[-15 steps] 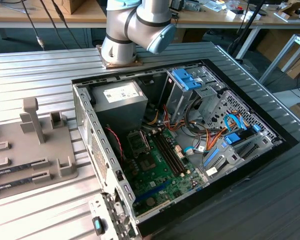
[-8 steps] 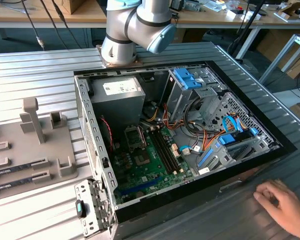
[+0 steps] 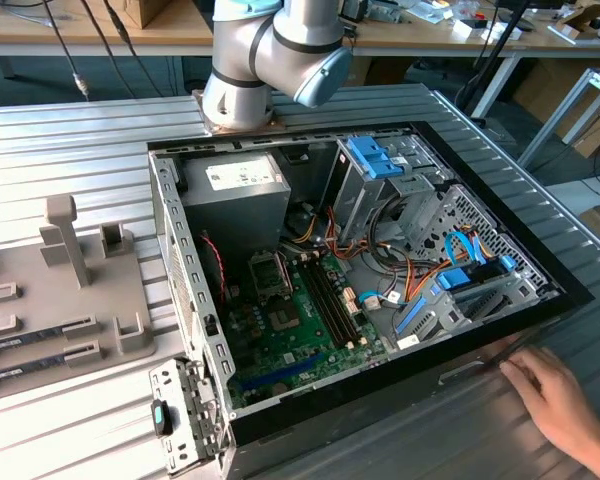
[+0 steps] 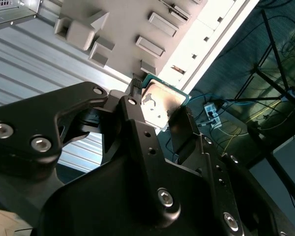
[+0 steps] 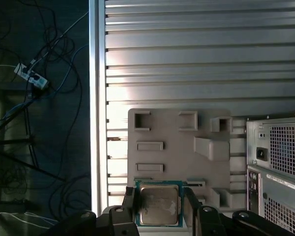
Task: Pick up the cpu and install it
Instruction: 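Pick up the cpu and move it towards the insertion slot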
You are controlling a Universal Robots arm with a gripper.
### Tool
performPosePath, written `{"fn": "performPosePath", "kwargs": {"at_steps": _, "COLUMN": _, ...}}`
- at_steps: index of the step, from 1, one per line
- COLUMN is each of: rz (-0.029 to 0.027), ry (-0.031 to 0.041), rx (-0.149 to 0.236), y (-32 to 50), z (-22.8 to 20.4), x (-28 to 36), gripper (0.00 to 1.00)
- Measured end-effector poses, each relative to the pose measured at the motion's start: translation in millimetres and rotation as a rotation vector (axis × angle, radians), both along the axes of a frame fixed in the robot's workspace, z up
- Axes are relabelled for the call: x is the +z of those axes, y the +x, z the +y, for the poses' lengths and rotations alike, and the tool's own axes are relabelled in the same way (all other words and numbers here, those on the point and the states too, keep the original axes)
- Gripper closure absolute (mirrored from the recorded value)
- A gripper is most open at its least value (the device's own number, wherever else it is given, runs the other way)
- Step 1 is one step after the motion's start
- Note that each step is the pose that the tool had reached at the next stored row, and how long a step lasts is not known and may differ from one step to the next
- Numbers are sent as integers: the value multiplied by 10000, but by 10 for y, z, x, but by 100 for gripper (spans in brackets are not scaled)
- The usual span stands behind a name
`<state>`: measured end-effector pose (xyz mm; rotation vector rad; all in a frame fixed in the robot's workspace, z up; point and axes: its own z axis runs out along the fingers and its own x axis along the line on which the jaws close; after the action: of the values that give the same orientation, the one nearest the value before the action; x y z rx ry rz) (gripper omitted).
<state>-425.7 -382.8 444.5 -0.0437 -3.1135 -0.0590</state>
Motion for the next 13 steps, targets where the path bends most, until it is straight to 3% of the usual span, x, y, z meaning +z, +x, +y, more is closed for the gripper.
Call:
{"fn": "performPosePath", "kwargs": {"at_steps": 3, "rz": 1, "ry": 0, "rx": 0, "y": 70, "z": 0, "x": 0, "gripper": 53}}
{"fn": "performPosePath", "kwargs": {"at_steps": 13, "rz": 1, "ry": 0, "rx": 1, "y": 131, "z": 0, "x": 0, "gripper": 53}}
